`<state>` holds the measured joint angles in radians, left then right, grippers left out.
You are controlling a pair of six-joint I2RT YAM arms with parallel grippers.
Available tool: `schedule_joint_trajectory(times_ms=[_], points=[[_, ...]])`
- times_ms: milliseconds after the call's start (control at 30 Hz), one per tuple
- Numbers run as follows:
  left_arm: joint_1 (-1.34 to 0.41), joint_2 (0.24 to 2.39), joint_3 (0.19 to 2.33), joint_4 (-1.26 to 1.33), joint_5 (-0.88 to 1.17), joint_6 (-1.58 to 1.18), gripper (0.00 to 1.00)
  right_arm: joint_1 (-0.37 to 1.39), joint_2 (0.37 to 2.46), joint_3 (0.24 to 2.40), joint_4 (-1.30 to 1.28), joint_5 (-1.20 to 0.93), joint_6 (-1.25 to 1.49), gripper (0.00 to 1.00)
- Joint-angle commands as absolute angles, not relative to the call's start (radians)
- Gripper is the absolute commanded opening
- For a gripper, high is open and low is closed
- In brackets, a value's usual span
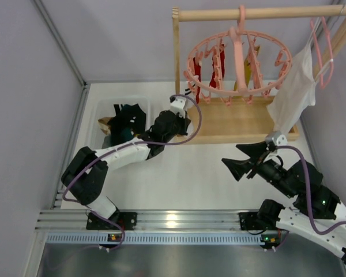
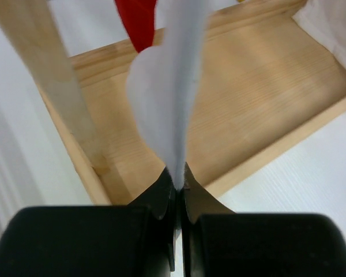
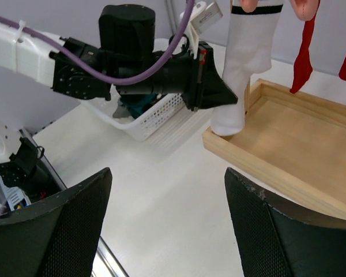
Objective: Remove the socks clipped to the hanger
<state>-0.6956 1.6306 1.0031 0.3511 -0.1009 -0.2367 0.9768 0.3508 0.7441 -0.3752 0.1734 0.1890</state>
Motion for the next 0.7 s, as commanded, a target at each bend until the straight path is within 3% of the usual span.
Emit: schedule_joint_trajectory(times_ms=[0, 433, 467, 667], points=[[-0.808, 1.514, 0.968, 0.422, -0.198, -0.244, 0.0, 0.966, 0.324, 0.775, -0.307, 0.201, 0.224, 0.77], [-1.156, 1.387, 0.876, 0.419, -0.507, -0.158, 0.0, 0.966, 0.4, 1.07, -0.572, 0.431, 0.248, 0.89], [-1.172, 1.387, 0.876, 0.419, -0.517, -0.152, 0.0, 0.966, 0.413, 1.093, -0.586, 0.448, 0.256, 0.99], [-1.307, 1.488, 0.963, 0.417, -0.688, -0.075, 0.0, 0.966, 0.538, 1.267, -0.669, 0.52, 0.261, 0.99]])
